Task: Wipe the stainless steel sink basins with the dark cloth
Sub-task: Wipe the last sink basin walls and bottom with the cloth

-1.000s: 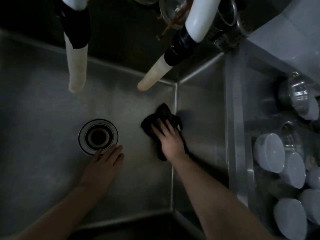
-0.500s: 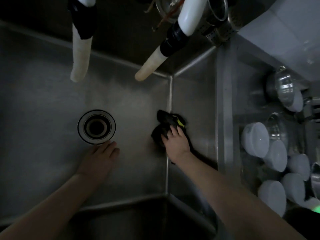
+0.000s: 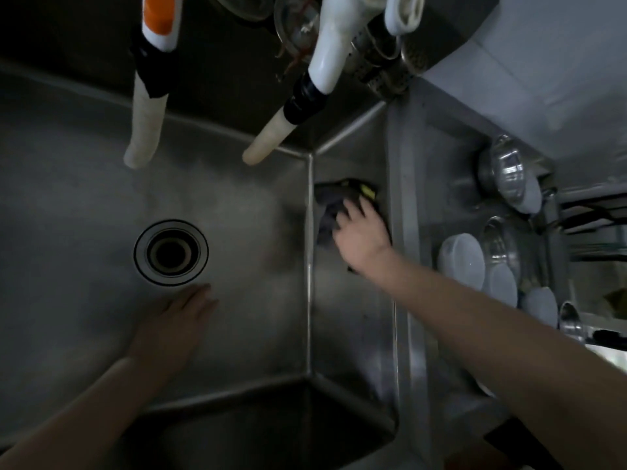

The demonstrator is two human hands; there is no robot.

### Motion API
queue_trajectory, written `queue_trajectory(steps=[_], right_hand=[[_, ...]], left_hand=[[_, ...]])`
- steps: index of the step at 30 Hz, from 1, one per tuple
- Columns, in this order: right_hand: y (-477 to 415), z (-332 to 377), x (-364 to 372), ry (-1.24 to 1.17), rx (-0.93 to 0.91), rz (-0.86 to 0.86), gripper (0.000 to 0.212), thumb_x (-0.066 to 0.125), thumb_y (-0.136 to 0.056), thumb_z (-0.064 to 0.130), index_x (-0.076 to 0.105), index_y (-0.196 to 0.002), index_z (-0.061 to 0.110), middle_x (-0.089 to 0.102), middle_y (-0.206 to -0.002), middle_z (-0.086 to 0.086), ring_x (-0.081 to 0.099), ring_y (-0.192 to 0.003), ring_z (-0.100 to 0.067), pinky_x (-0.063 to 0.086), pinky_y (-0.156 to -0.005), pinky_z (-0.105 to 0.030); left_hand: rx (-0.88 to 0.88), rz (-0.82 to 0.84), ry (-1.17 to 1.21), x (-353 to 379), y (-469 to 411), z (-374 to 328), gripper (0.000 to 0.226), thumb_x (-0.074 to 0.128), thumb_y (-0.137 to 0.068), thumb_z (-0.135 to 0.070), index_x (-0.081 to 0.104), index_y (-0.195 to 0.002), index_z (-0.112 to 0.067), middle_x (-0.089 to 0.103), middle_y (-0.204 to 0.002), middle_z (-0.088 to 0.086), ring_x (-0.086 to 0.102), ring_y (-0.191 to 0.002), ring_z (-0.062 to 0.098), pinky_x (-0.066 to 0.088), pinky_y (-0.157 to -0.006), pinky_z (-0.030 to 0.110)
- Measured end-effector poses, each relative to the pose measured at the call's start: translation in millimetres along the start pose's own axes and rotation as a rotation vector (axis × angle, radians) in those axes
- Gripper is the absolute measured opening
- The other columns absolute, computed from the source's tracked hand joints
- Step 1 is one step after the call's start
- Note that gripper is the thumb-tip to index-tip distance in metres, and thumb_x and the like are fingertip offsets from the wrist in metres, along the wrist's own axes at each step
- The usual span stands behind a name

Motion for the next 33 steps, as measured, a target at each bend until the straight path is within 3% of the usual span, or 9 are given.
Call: queue_trajectory(steps=[4,7,11,14,17,20,27,31,33], right_hand=[[-37,-44,-21,0.038,0.088,-0.005,0.046,0.032,-0.098,0.033,0.042,-0.142,0.021,0.030,-0.154,-0.007,0.012,-0.145,-0.030,-0.001,-0.117,-0.047],[-25,-34,-16,0.067,0.040,-0.016,0.045,0.032,-0.099,0.031,0.045,-0.140,0.019,0.033,-0.152,-0.010,0.015,-0.144,-0.032,0.001,-0.117,-0.050],[19,4,7,-0.025,-0.122,-0.040,0.037,0.040,-0.094,0.028,0.062,-0.123,0.019,0.050,-0.137,-0.009,0.030,-0.136,-0.033,0.008,-0.115,-0.050],[66,43,22,-0.075,-0.216,-0.076,0.033,0.047,-0.088,0.031,0.072,-0.107,0.021,0.062,-0.121,-0.005,0.041,-0.128,-0.033,0.020,-0.114,-0.049],[115,81,39,-0.116,-0.322,0.134,0.036,0.044,-0.092,0.031,0.065,-0.120,0.020,0.052,-0.135,-0.006,0.030,-0.137,-0.031,0.011,-0.115,-0.049],[153,99,46,-0.135,-0.375,0.265,0.038,0.045,-0.091,0.029,0.064,-0.122,0.020,0.050,-0.139,-0.005,0.027,-0.138,-0.029,0.005,-0.116,-0.049],[130,98,48,-0.062,-0.273,0.225,0.040,0.038,-0.097,0.027,0.053,-0.133,0.020,0.036,-0.150,-0.008,0.015,-0.144,-0.031,0.000,-0.117,-0.051],[60,72,43,-0.058,-0.126,0.120,0.043,0.025,-0.102,0.029,0.044,-0.140,0.020,0.026,-0.155,-0.009,0.009,-0.145,-0.033,-0.002,-0.117,-0.051],[26,58,39,-0.058,-0.053,0.097,0.046,0.020,-0.103,0.029,0.034,-0.145,0.021,0.019,-0.157,-0.010,0.006,-0.146,-0.033,-0.003,-0.117,-0.049]], left_hand=[[-0.043,0.002,0.029,-8,-21,-16,0.061,0.054,-0.083,-0.008,0.041,-0.142,-0.019,0.030,-0.155,0.005,0.032,-0.141,0.027,0.034,-0.107,0.044],[-0.029,0.111,0.042,-7,-23,-25,0.064,0.078,-0.059,-0.008,0.064,-0.121,-0.012,0.057,-0.133,0.012,0.056,-0.120,0.034,0.049,-0.090,0.047],[0.004,0.180,0.056,-1,-8,-29,0.071,0.082,-0.050,-0.008,0.065,-0.119,-0.009,0.058,-0.131,0.016,0.058,-0.116,0.039,0.051,-0.085,0.052],[-0.028,0.216,0.045,2,5,-28,0.066,0.051,-0.088,-0.015,0.026,-0.148,-0.019,0.013,-0.160,0.008,0.016,-0.146,0.029,0.022,-0.114,0.044],[-0.042,0.324,-0.031,-5,15,-23,0.064,0.040,-0.094,-0.018,0.010,-0.151,-0.023,-0.002,-0.161,0.003,0.001,-0.148,0.024,0.016,-0.116,0.041],[-0.058,0.320,-0.043,-10,24,-19,0.066,0.041,-0.092,-0.016,0.011,-0.150,-0.025,-0.001,-0.161,0.002,0.002,-0.148,0.024,0.020,-0.115,0.042],[-0.043,0.327,-0.041,-17,48,-13,0.063,0.042,-0.094,-0.017,0.013,-0.150,-0.024,0.003,-0.161,0.004,0.005,-0.148,0.024,0.024,-0.114,0.040],[-0.046,0.200,-0.013,-9,54,-2,0.057,0.064,-0.082,-0.014,0.049,-0.137,-0.017,0.039,-0.150,0.010,0.038,-0.138,0.030,0.043,-0.100,0.047],[-0.040,0.195,-0.045,-4,52,3,0.064,0.087,-0.053,-0.011,0.067,-0.115,-0.011,0.060,-0.129,0.014,0.060,-0.115,0.035,0.054,-0.079,0.049]])
Point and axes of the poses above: each hand's wrist, its own y-axis away from the middle knuckle, its own x-axis out of the palm, z = x × y, the point moved 4 cm from there along -y, towards the middle knuckle
